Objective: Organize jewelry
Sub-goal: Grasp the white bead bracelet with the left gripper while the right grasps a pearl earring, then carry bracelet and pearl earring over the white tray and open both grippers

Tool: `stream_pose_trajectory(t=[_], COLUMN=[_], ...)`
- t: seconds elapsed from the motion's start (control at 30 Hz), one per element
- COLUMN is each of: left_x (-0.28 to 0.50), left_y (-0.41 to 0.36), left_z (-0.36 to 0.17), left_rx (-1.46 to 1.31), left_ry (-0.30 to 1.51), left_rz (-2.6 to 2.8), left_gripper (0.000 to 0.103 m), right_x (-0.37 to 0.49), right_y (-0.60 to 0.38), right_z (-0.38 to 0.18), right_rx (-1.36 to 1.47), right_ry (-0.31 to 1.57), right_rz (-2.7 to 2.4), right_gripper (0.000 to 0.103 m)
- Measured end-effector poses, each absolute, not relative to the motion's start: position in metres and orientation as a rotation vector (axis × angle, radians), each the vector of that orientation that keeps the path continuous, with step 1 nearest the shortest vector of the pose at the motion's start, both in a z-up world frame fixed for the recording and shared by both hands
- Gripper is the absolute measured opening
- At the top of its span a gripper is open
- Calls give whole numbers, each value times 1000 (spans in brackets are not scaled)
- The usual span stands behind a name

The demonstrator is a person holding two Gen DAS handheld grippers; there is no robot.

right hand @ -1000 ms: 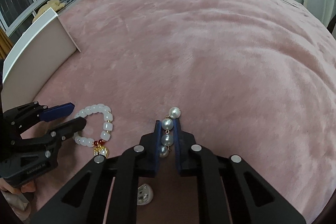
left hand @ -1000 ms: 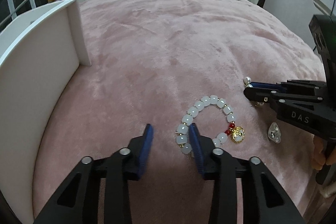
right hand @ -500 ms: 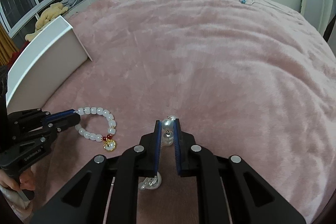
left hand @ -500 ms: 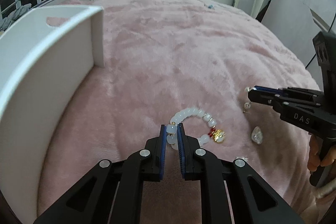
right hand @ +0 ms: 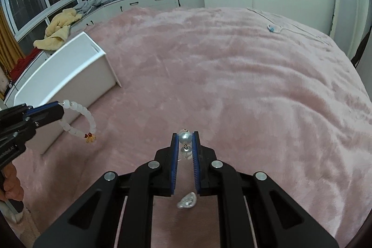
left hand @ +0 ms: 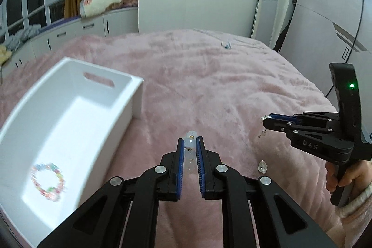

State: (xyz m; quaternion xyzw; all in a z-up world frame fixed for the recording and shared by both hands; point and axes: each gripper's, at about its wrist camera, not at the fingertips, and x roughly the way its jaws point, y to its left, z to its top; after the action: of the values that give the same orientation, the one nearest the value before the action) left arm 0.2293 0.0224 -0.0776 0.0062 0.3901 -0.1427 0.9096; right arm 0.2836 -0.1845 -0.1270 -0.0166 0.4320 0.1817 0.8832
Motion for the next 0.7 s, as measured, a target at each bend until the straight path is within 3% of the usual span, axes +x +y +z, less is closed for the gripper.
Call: stream_pose_trajectory(t=[0.7], left_x=[213], left_y=[127], left_z=[22], left_rx=[26], left_ry=[705], left_rz=[-57], left_gripper=[16], right_x=[252], right_y=[-97], right_z=[29], right_rx=[-144], right_ry=[566], right_rz=[473], right_gripper=[12])
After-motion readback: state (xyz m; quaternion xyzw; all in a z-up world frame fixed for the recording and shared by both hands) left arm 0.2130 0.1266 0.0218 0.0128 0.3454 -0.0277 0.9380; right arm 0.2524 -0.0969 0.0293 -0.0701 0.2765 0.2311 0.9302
